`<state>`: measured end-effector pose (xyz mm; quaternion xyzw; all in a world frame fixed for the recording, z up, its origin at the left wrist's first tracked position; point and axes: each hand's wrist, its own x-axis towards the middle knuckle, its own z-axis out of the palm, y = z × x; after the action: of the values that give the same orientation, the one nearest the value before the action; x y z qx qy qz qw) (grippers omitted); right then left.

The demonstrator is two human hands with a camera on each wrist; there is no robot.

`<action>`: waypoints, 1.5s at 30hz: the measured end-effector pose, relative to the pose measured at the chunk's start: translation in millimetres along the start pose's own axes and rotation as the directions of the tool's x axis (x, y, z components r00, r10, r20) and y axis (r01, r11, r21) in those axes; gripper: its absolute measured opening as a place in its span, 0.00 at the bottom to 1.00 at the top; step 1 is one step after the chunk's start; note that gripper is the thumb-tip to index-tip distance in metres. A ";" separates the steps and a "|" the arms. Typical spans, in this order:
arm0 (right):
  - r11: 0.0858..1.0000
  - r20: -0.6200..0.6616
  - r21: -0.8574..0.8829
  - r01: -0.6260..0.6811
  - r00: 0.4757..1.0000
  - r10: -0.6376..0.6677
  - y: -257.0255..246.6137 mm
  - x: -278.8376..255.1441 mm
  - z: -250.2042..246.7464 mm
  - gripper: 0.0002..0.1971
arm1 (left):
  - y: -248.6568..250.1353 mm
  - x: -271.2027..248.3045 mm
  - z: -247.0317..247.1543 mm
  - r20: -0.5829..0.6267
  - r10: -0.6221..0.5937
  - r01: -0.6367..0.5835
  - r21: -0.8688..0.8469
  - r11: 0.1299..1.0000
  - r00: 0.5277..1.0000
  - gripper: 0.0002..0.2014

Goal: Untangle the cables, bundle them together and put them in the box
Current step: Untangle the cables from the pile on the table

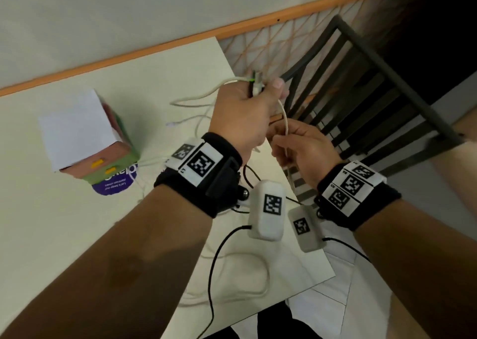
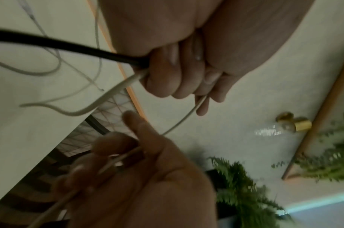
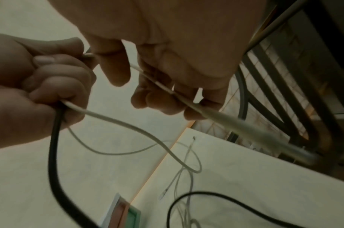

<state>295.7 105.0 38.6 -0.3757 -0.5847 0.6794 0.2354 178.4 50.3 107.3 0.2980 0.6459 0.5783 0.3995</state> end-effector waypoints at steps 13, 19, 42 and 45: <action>0.998 -0.092 -0.052 -0.038 0.995 0.033 31.9 -32.2 -72.3 0.11 | -40.3 -14.8 86.7 0.141 -0.146 0.126 0.141 0.982 0.979 0.10; 0.988 -0.082 -0.139 -0.064 0.995 0.053 34.7 -41.0 -92.4 0.12 | -49.6 -7.8 85.8 -0.026 -0.195 0.187 -0.188 0.964 0.980 0.11; 0.529 -0.407 -0.693 -0.490 0.871 0.273 59.7 -42.4 -106.9 0.39 | -26.3 -13.8 107.3 0.178 -0.259 0.303 -0.297 0.906 0.949 0.25; 0.650 -0.114 -0.756 -0.078 0.993 -0.013 36.6 -44.1 -100.5 0.54 | -27.9 -11.8 104.5 0.213 -0.241 0.292 -0.254 0.922 0.947 0.25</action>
<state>405.8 126.0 10.1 -0.4867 -0.7944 0.3553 0.0764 276.4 89.2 80.5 0.1974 0.5532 0.5754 0.5692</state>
